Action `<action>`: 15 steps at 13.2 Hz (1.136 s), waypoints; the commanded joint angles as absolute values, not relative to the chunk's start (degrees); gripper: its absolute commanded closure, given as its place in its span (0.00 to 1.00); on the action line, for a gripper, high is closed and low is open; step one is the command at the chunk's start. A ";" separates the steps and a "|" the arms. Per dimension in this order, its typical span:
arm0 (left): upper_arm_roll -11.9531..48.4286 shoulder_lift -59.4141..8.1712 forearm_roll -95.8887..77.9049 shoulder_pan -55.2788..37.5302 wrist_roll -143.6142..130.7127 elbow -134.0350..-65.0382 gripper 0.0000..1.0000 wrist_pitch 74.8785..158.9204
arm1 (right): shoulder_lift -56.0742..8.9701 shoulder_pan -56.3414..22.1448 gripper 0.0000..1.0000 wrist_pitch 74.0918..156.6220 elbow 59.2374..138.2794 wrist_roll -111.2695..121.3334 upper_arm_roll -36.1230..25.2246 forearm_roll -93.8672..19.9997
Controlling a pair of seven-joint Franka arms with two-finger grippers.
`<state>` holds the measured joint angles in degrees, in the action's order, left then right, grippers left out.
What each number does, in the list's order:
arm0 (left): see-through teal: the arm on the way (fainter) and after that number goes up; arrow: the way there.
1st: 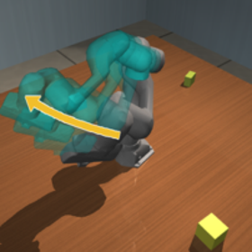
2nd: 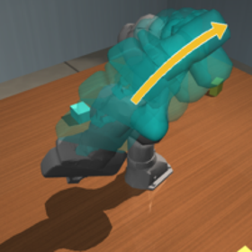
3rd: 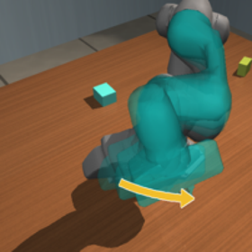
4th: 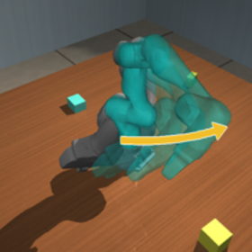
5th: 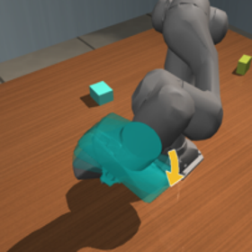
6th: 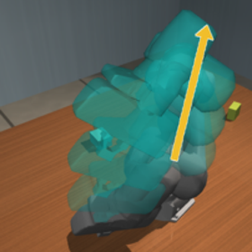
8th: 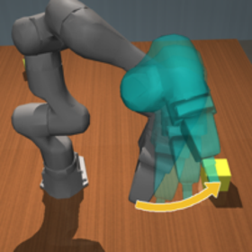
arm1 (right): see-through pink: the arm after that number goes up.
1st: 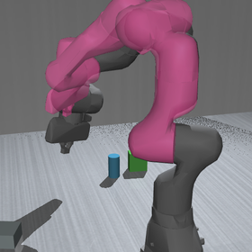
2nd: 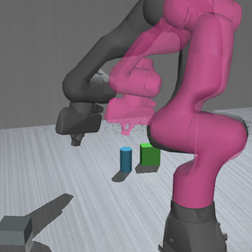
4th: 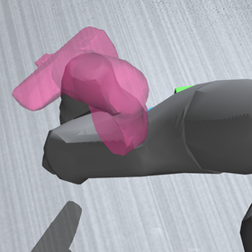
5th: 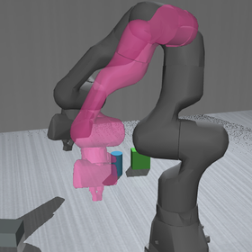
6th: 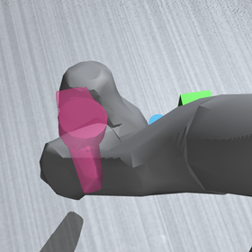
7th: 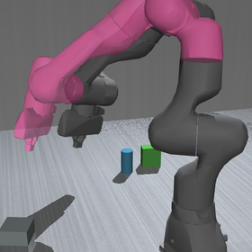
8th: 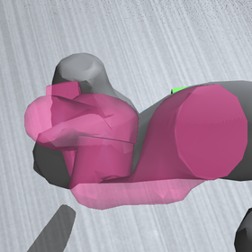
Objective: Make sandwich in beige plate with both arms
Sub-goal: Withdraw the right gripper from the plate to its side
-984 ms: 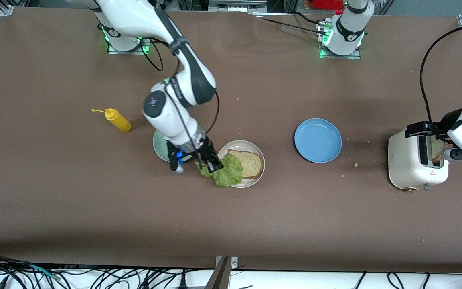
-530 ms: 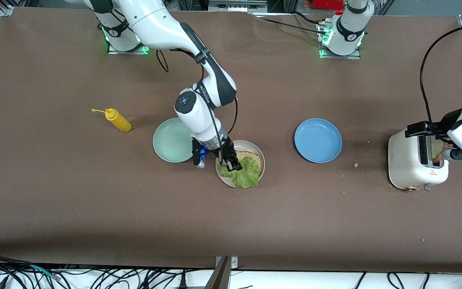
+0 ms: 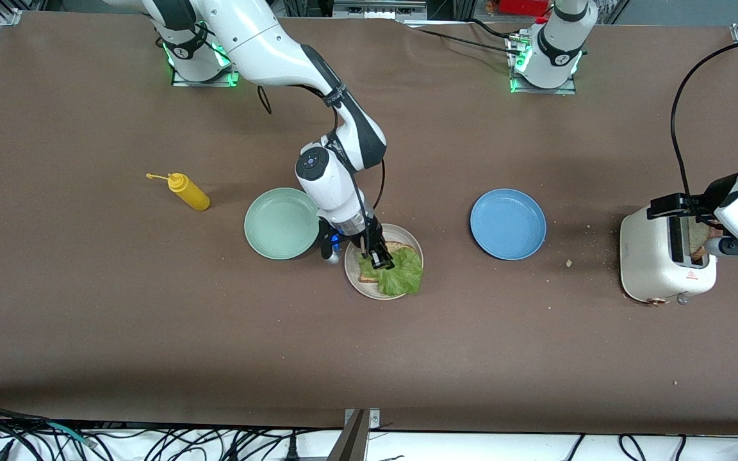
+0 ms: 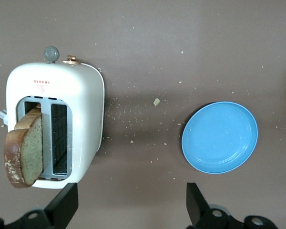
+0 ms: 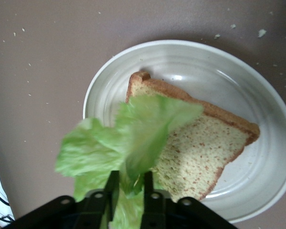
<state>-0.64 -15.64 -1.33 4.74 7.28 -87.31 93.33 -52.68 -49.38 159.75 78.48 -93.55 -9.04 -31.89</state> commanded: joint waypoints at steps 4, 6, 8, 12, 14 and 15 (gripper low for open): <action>-0.09 -14.50 0.53 5.01 6.68 -88.07 0.00 92.81 | -48.97 -48.00 0.01 153.05 76.90 -94.22 -9.14 -31.38; -0.09 -14.50 0.53 5.01 6.59 -88.07 0.00 92.81 | -44.32 -44.93 0.01 143.14 76.90 -93.52 -9.84 -30.07; -0.09 -14.50 0.53 5.01 6.59 -88.07 0.00 92.81 | -39.14 -40.89 0.01 131.72 76.90 -91.77 -9.76 -26.21; -0.09 -14.41 0.53 5.01 6.59 -88.07 0.00 92.81 | -29.12 -31.93 0.01 107.90 76.82 -74.50 -9.67 -25.75; 0.00 -14.41 0.44 5.01 6.59 -88.07 0.00 92.73 | -25.16 -26.83 0.01 97.61 76.82 -62.37 -9.67 -24.36; -0.09 -14.41 0.44 5.01 6.50 -88.07 0.00 92.72 | -23.31 -24.28 0.01 93.64 76.82 -56.40 -9.67 -21.65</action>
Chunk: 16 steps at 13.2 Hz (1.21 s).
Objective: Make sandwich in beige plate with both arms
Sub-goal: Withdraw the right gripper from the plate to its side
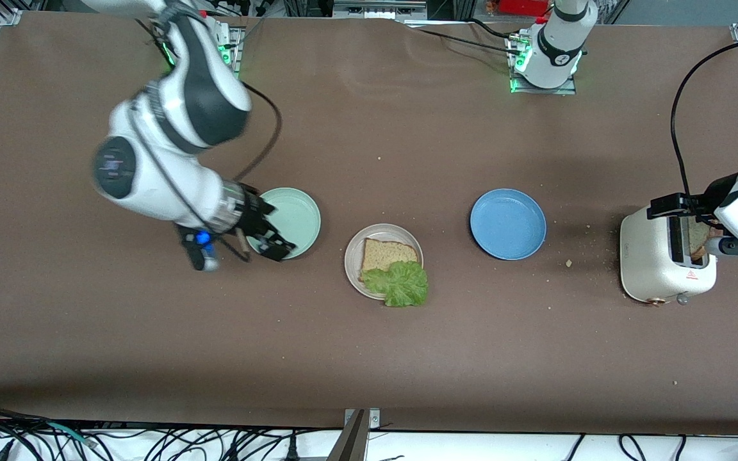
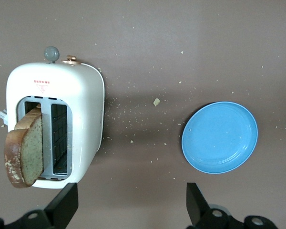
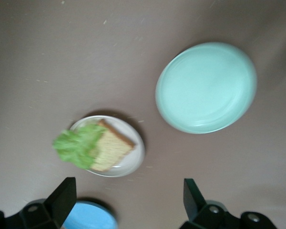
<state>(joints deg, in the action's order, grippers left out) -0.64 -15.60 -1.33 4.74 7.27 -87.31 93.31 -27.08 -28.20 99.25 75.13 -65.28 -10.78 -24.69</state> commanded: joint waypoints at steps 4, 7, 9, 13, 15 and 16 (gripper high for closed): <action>0.09 -14.41 0.44 5.01 5.80 -88.07 0.00 92.72 | -18.56 -13.65 0.01 85.97 76.82 -30.74 -8.79 -14.78; 0.09 -14.41 0.44 5.01 5.71 -88.07 0.00 92.72 | -16.09 -7.75 0.01 85.52 77.25 -15.95 -5.11 -5.13; 0.09 -14.41 0.44 4.92 5.71 -88.07 0.00 92.72 | -14.95 -5.55 0.01 86.22 78.66 -8.21 -4.31 -1.51; 0.09 -14.41 0.44 5.01 5.71 -88.15 0.00 92.72 | -9.86 -1.68 0.01 95.15 88.73 -3.09 -0.80 0.96; 0.09 -14.41 0.44 5.01 5.71 -88.07 0.00 92.72 | -9.05 -1.50 0.01 96.24 90.09 -2.02 -0.70 1.05; 0.09 -14.41 0.44 5.01 5.71 -88.15 0.00 92.72 | -9.14 -1.41 0.00 96.24 89.91 -1.06 -0.70 1.14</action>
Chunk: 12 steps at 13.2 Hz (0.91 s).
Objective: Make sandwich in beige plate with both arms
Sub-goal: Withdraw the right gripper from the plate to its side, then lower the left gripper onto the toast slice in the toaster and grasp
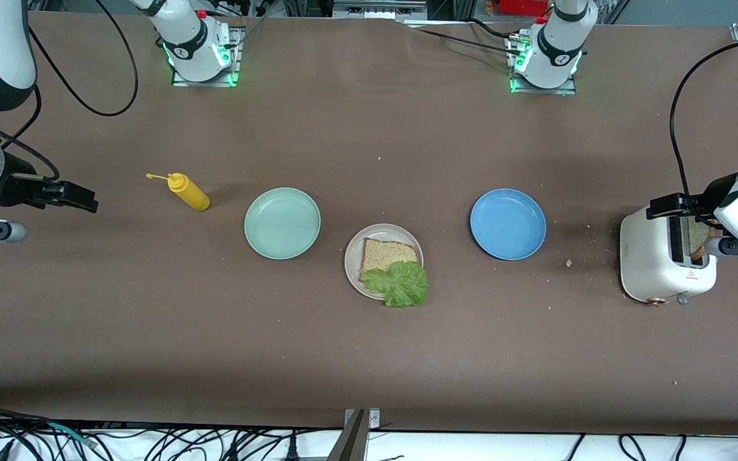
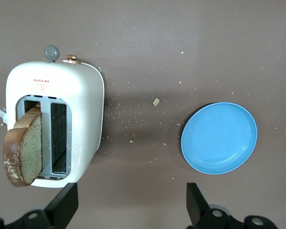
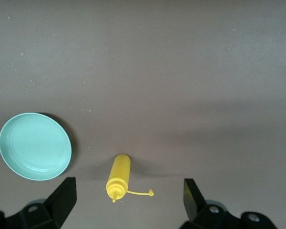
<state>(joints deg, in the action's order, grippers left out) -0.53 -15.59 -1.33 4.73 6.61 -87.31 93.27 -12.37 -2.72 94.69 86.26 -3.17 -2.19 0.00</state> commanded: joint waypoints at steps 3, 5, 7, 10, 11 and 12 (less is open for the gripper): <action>0.09 -14.41 0.44 5.01 5.71 -88.07 0.00 92.72 | -9.32 -1.58 0.00 95.19 89.39 -0.53 -0.97 1.23; 0.09 -14.41 0.44 5.01 5.71 -88.15 0.00 92.72 | -9.32 -1.93 0.00 95.19 89.21 -1.05 -0.88 1.23; 0.09 -14.41 0.44 5.01 5.71 -88.07 0.00 92.72 | -9.40 -2.02 0.00 95.19 89.21 -1.05 -0.79 1.23; 0.09 -14.41 0.44 5.01 5.71 -88.07 0.00 92.72 | -9.40 -1.93 0.00 95.10 89.21 -0.53 -0.97 1.14; 0.09 -14.41 0.44 5.01 5.71 -88.07 0.00 92.72 | -9.40 -1.93 0.00 95.10 89.21 -0.44 -1.05 1.14; 0.09 -14.41 0.44 5.01 5.71 -88.07 0.00 92.72 | -9.40 -1.93 0.00 95.10 89.21 -0.53 -1.05 1.14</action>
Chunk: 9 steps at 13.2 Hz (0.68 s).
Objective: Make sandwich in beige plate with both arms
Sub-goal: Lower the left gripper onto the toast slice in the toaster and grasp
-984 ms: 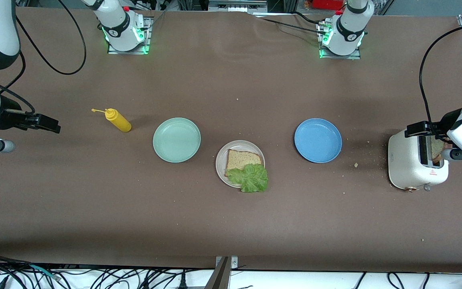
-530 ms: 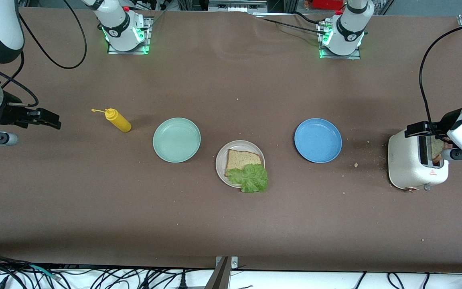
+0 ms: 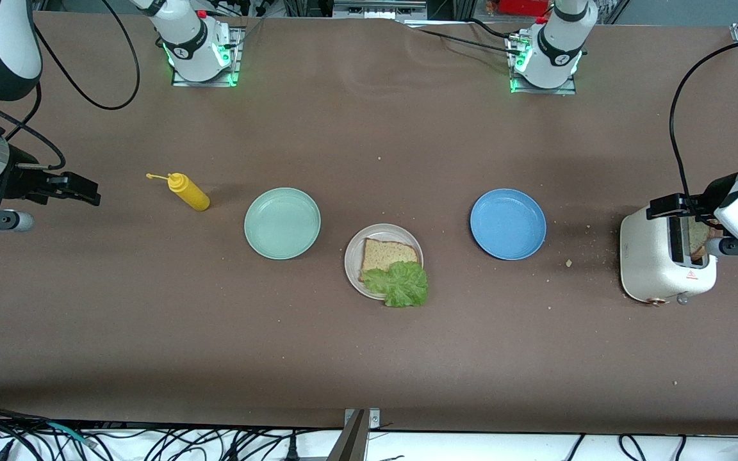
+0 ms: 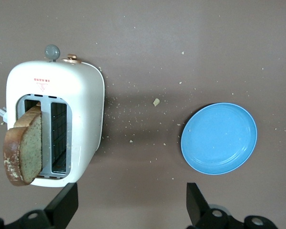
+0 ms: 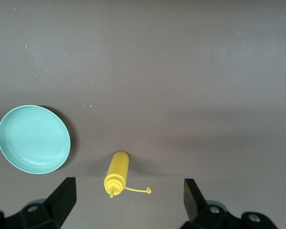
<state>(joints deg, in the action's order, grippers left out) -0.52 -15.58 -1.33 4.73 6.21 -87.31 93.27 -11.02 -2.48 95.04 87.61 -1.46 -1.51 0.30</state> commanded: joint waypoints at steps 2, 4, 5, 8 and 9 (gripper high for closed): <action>0.09 -14.41 0.44 5.01 5.80 -88.15 0.00 92.72 | -9.40 -1.93 0.00 95.10 89.21 -0.70 -1.05 1.14; -0.09 -14.33 0.70 5.10 6.33 -88.07 0.00 92.55 | -9.40 -1.93 0.00 95.10 89.21 -0.53 -1.05 1.14; -0.44 -14.41 0.79 5.53 6.76 -88.07 0.00 92.64 | -9.40 -1.93 0.00 95.10 89.21 -0.44 -1.05 1.06; -0.26 -15.11 4.11 8.08 8.08 -88.15 0.00 93.43 | -9.40 -1.93 0.00 95.10 89.21 -0.97 -1.05 1.14; -0.26 -15.55 5.17 8.87 9.39 -88.15 0.00 93.86 | -9.40 -1.93 0.00 95.10 89.21 -1.05 -0.97 1.14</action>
